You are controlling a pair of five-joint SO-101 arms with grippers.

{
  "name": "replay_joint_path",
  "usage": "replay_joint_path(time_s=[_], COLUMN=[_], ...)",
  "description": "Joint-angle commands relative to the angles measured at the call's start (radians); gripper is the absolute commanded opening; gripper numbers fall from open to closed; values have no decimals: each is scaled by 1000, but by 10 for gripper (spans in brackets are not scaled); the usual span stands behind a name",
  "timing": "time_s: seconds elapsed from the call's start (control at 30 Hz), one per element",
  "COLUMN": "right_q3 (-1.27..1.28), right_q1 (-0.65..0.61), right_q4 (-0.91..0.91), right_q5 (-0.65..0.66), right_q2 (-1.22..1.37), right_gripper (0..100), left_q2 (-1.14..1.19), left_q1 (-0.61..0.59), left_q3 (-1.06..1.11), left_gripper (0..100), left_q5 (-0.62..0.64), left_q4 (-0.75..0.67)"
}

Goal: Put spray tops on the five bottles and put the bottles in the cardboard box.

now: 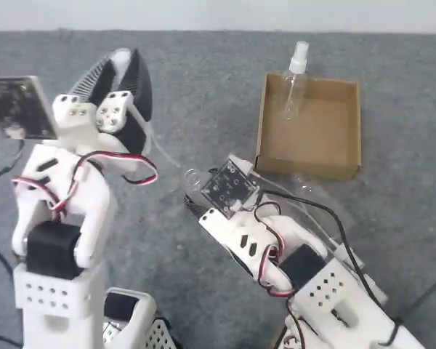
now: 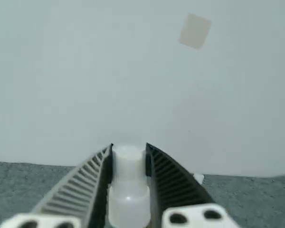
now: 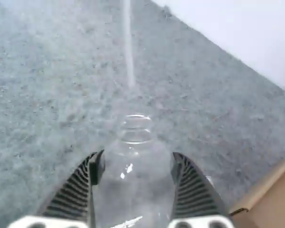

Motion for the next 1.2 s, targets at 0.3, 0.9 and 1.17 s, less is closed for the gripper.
replay_joint_path(time_s=[0.3,0.9,1.17], right_q3=[-8,163,175], right_q1=[1,62,65], right_q4=[-25,-407,-430], right_q5=[-20,-203,-207], right_q2=[-50,-42,-44], right_gripper=[6,6,6], left_q2=[3,2,2], left_q1=[60,158,206], left_q3=[114,248,334], left_gripper=[11,11,13], left_q5=[26,28,21], left_q4=[3,43,40])
